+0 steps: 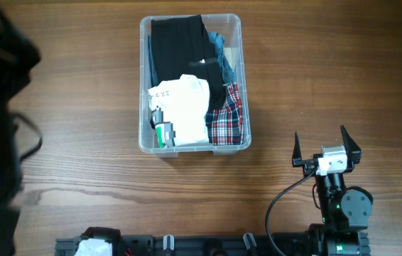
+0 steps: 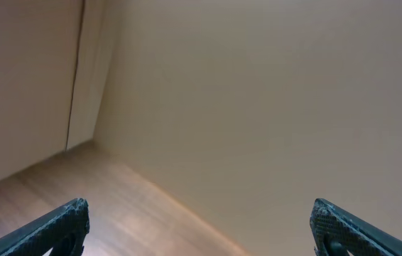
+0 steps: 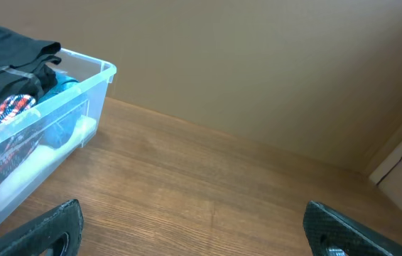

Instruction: Pack container

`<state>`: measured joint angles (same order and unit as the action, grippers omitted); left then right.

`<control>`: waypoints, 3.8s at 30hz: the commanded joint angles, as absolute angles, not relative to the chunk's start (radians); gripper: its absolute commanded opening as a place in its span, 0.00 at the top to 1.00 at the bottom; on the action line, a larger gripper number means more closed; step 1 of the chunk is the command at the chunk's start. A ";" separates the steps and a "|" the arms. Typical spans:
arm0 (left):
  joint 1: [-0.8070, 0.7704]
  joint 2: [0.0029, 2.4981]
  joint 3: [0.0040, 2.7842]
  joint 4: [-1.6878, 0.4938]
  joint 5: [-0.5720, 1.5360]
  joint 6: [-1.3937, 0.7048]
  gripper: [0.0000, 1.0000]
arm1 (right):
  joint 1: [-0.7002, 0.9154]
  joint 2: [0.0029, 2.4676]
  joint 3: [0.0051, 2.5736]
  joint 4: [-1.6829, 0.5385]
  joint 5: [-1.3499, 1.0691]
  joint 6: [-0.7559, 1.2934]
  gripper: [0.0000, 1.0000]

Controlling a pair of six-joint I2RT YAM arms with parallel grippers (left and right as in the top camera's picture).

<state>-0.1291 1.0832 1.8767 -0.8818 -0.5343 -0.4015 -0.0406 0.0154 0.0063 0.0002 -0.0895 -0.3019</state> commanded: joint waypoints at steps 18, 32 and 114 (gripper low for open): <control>-0.091 0.247 0.787 -0.815 -0.483 -0.591 0.00 | -0.045 0.005 0.005 0.006 -0.108 -0.314 0.00; -0.091 0.002 0.245 -0.399 -0.376 -0.853 0.00 | -0.045 0.005 0.005 0.006 -0.108 -0.314 0.00; -0.002 0.003 0.006 -0.072 -0.023 0.019 0.00 | -0.045 0.005 0.005 0.007 -0.108 -0.314 0.00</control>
